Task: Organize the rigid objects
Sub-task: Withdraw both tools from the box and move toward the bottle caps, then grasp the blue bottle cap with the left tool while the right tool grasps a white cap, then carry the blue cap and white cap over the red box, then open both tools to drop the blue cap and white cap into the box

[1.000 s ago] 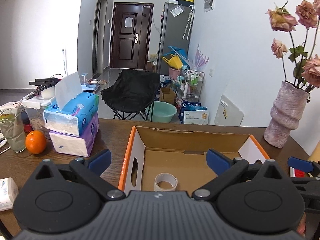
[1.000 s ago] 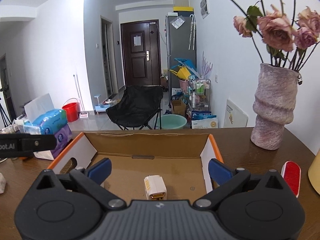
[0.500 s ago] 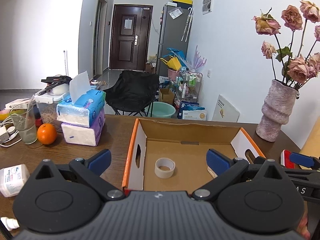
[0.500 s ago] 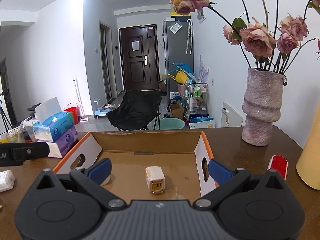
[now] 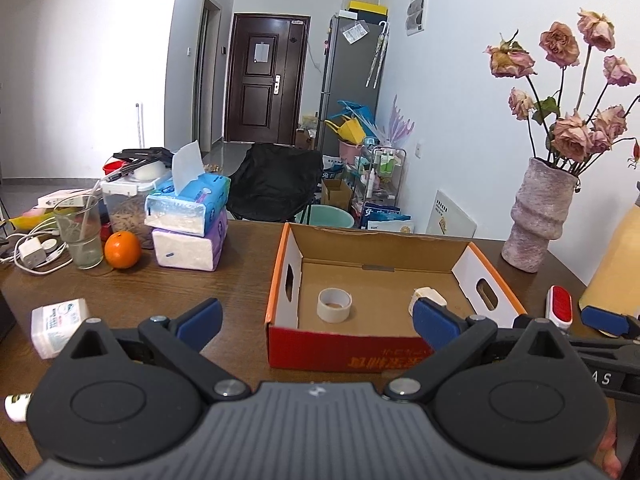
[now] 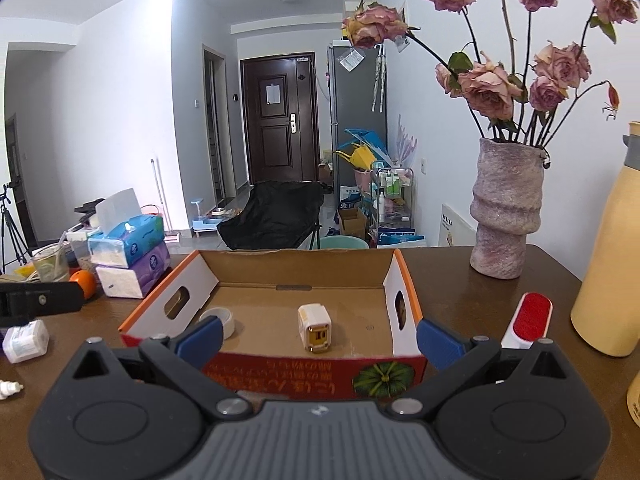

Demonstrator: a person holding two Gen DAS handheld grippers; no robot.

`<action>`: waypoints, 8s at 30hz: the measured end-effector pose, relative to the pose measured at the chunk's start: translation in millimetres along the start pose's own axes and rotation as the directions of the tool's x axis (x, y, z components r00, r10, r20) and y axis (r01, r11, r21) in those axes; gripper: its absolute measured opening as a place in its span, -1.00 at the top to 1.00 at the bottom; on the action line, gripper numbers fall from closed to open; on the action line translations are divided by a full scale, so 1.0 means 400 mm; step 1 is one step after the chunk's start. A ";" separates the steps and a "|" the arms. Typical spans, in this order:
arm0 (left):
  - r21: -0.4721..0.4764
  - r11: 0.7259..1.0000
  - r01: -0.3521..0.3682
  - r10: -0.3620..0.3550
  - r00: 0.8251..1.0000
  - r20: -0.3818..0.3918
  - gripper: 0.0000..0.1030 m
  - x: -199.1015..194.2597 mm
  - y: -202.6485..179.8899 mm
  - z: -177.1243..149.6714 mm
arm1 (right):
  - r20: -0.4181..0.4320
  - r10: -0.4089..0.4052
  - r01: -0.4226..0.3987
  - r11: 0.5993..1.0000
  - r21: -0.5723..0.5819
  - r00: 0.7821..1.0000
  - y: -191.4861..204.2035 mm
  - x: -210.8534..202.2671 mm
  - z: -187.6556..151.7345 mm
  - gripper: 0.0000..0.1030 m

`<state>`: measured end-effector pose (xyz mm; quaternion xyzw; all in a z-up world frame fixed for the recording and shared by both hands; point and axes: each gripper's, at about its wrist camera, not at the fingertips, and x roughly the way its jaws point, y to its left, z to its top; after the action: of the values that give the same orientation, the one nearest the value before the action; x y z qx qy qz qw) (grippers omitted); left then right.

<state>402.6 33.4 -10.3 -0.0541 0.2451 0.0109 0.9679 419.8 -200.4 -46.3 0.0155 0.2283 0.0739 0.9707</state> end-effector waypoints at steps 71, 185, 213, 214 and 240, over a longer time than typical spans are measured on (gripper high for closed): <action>0.103 0.992 -0.068 0.089 0.972 -0.216 -0.06 -0.132 -0.030 -0.405 | -0.165 -0.015 0.011 1.000 -0.020 0.986 -0.052 -0.193 -0.282 -1.00; 0.035 0.999 0.003 -0.002 0.999 -0.044 -0.06 0.091 -0.121 -0.049 | 0.027 0.097 -0.098 0.995 0.019 0.995 -0.010 0.051 -0.026 0.23; 0.030 0.999 0.011 -0.009 0.999 -0.048 -0.06 0.306 -0.126 0.053 | 0.006 0.085 -0.085 0.996 0.034 0.996 -0.035 0.236 0.061 0.23; 0.030 0.999 0.010 -0.008 0.999 -0.049 -0.06 0.315 -0.125 0.057 | 0.004 0.085 -0.085 0.996 0.032 0.996 -0.036 0.244 0.065 0.23; 0.071 0.997 -0.041 0.048 0.993 -0.108 -0.06 0.491 -0.101 0.082 | -0.093 0.060 -0.063 0.998 -0.024 0.994 -0.022 0.402 0.078 0.23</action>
<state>592.9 -4.2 -71.3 -0.0159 0.2993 0.0210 0.9538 577.4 -184.8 -89.9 0.0062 0.2715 0.1074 0.9564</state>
